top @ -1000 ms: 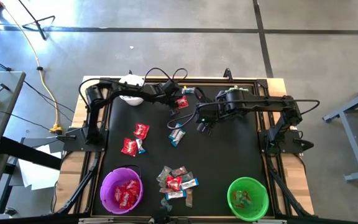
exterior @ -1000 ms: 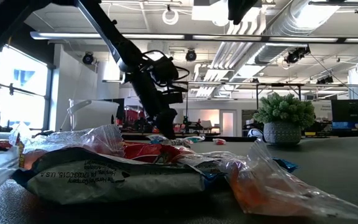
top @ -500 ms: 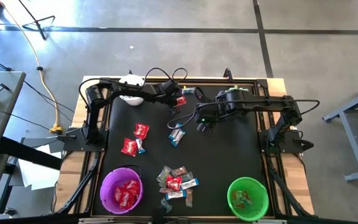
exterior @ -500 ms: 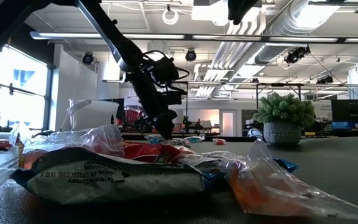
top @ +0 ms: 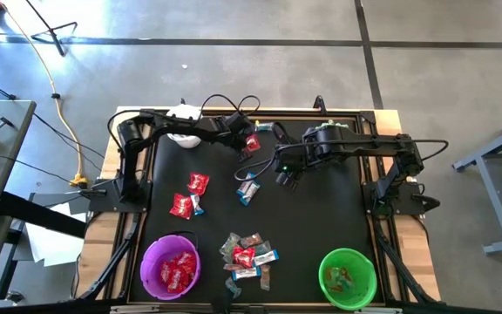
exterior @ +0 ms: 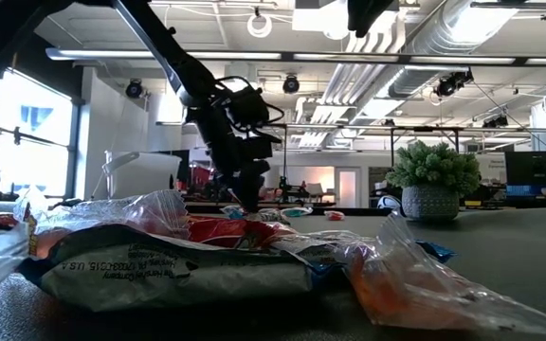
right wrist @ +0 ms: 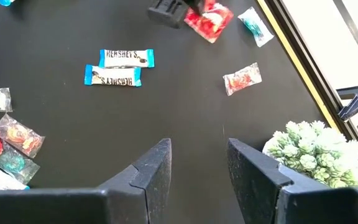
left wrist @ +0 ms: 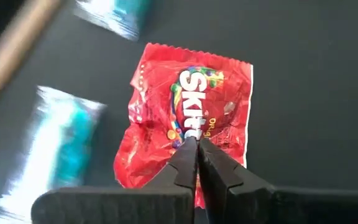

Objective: Sort candy
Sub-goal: Put the red candy into the violet bucket

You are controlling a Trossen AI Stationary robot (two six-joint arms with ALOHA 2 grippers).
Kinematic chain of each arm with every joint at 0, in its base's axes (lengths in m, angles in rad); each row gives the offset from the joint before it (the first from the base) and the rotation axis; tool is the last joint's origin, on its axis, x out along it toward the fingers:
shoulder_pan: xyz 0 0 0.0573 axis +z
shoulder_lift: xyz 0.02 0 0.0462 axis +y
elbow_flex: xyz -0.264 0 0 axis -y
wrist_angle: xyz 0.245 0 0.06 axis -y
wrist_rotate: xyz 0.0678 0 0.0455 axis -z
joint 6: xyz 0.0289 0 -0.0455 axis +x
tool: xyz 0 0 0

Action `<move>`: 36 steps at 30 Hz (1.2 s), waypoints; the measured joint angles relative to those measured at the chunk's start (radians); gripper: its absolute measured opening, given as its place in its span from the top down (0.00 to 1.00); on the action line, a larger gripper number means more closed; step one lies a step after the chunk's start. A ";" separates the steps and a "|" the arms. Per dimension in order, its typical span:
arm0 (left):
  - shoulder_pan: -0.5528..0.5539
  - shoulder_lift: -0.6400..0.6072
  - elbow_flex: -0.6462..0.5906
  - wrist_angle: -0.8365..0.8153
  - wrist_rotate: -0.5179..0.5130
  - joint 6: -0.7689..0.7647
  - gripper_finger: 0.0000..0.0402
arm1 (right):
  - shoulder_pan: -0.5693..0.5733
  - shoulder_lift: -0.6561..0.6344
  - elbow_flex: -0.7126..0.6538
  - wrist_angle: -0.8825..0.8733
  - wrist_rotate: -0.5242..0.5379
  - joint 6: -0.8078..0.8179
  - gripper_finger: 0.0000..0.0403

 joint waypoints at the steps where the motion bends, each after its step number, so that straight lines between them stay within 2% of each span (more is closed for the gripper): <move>1: -0.005 -0.013 -0.002 -0.014 0.014 -0.007 1.00 | 0.000 0.000 0.000 0.000 0.000 0.000 0.62; 14: -0.076 -0.218 0.001 -0.030 0.037 -0.042 1.00 | 0.000 0.000 0.000 0.000 0.001 -0.029 0.62; 23: -0.079 -0.197 0.001 -0.049 0.033 -0.033 0.99 | 0.000 0.000 0.000 0.000 0.001 -0.035 0.62; 30: -0.050 -0.194 0.002 -0.124 0.030 0.031 0.87 | -0.011 0.000 0.000 0.000 0.001 -0.035 0.62; 36: -0.043 -0.194 0.002 -0.199 0.029 0.188 0.73 | -0.023 0.000 0.000 0.000 0.001 -0.034 0.62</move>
